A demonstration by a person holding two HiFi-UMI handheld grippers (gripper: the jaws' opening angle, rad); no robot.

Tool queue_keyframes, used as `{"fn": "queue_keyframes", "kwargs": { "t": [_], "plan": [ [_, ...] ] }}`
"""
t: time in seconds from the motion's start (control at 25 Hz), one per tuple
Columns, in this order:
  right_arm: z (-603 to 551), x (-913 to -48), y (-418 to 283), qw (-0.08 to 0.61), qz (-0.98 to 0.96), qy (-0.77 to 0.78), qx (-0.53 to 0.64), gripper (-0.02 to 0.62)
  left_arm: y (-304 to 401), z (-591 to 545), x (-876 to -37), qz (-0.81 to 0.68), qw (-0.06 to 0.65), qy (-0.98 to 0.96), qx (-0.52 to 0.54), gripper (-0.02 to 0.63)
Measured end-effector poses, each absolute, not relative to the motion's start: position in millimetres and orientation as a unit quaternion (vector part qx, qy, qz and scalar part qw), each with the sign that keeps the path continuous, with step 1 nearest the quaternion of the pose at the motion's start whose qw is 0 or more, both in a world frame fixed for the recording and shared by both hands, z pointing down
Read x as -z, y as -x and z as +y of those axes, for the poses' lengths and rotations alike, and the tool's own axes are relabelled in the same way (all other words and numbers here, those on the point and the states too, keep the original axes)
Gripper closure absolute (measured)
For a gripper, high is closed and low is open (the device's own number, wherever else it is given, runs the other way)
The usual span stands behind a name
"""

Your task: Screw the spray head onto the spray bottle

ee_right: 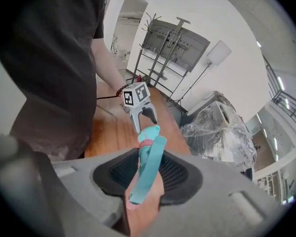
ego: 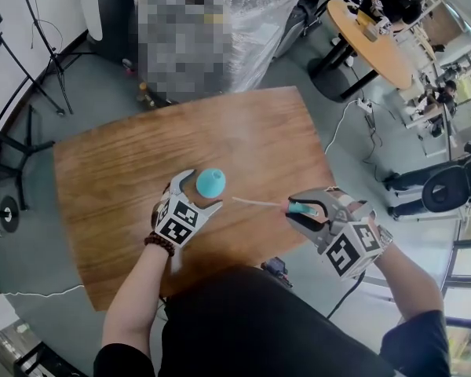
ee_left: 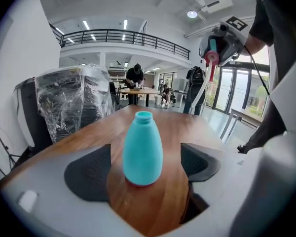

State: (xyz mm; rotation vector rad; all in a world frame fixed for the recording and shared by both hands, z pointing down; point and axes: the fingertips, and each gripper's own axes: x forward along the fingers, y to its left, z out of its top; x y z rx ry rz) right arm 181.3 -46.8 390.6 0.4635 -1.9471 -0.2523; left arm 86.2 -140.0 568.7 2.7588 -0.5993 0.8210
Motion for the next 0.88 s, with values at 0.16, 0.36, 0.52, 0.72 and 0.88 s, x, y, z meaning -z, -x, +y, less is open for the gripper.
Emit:
{"fn": "queue_keyframes", "kwargs": {
  "t": [0.16, 0.36, 0.52, 0.72, 0.88],
  "plan": [
    [-51.2, -388.9, -186.6, 0.541, -0.81, -0.201, 0.103, 0.479, -94.5, -145.2, -593.5, -0.207, 0.093, -0.926, -0.302, 0.131],
    [-51.5, -382.8, -191.9, 0.544, -0.807, -0.204, 0.103, 0.479, -102.9, -150.4, -608.3, -0.213, 0.082, -0.921, -0.315, 0.124],
    [-50.3, -380.8, -194.7, 0.545, -0.806, -0.206, 0.103, 0.479, -107.4, -150.6, -621.4, -0.213, 0.073, -0.916, -0.333, 0.129],
    [-52.3, -377.9, -196.1, 0.546, -0.805, -0.207, 0.105, 0.479, -109.2, -154.1, -633.7, -0.216, 0.069, -0.908, -0.354, 0.169],
    [-53.3, -376.8, -197.4, 0.546, -0.805, -0.206, 0.108, 0.479, -109.6, -155.3, -636.5, -0.217, 0.07, -0.905, -0.358, 0.179]
  ]
}}
